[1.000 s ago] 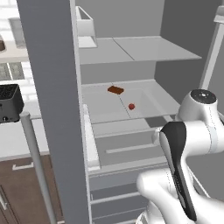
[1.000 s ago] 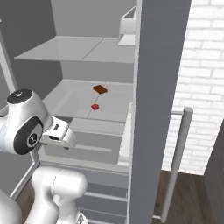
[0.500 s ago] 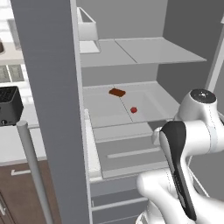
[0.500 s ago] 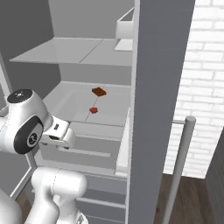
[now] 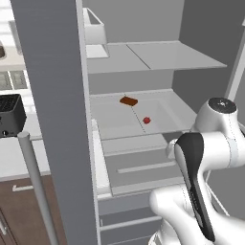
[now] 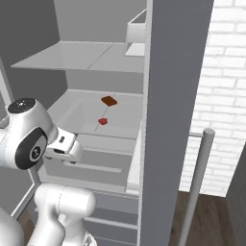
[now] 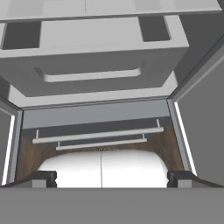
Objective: Take the strawberry from the fridge and place it on top of the pancake, located on the dining counter.
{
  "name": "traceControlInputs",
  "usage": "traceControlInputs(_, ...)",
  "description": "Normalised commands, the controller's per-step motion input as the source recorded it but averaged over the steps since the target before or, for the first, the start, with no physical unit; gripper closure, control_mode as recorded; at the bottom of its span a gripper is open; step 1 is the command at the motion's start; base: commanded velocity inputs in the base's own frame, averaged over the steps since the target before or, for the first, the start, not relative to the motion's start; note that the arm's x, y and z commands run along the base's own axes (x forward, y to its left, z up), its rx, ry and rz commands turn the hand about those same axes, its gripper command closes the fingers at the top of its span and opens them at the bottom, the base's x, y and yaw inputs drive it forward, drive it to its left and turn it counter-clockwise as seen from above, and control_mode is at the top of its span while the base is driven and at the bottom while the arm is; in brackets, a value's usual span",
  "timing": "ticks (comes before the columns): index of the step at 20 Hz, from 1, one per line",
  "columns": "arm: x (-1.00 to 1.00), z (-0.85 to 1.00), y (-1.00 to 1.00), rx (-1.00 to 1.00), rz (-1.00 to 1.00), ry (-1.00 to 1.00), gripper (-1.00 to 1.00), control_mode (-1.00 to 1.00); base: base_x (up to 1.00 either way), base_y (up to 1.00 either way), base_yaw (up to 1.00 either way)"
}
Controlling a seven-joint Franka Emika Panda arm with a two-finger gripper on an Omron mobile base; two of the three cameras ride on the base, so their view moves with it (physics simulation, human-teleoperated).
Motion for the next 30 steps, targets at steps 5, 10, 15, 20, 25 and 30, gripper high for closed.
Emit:
traceControlInputs(5,0.00,0.00,0.00,0.00,0.00,0.00,-1.00,1.00,0.28,0.00,0.00)
traceControlInputs(10,0.32,0.01,0.00,0.00,0.00,-0.09,-1.00,-1.00,0.00,0.00,0.00)
traceControlInputs(15,0.47,0.13,0.00,0.00,0.00,-0.11,-1.00,-1.00,0.00,0.00,0.00)
traceControlInputs(20,0.72,0.07,-0.12,0.01,0.03,0.01,-1.00,-1.00,0.00,0.00,0.00)
traceControlInputs(25,0.93,0.00,-0.34,0.10,0.09,0.00,-1.00,-1.00,0.00,0.00,0.00)
traceControlInputs(30,0.78,0.00,-0.23,0.01,0.22,0.00,-1.00,-1.00,0.00,0.00,0.00)
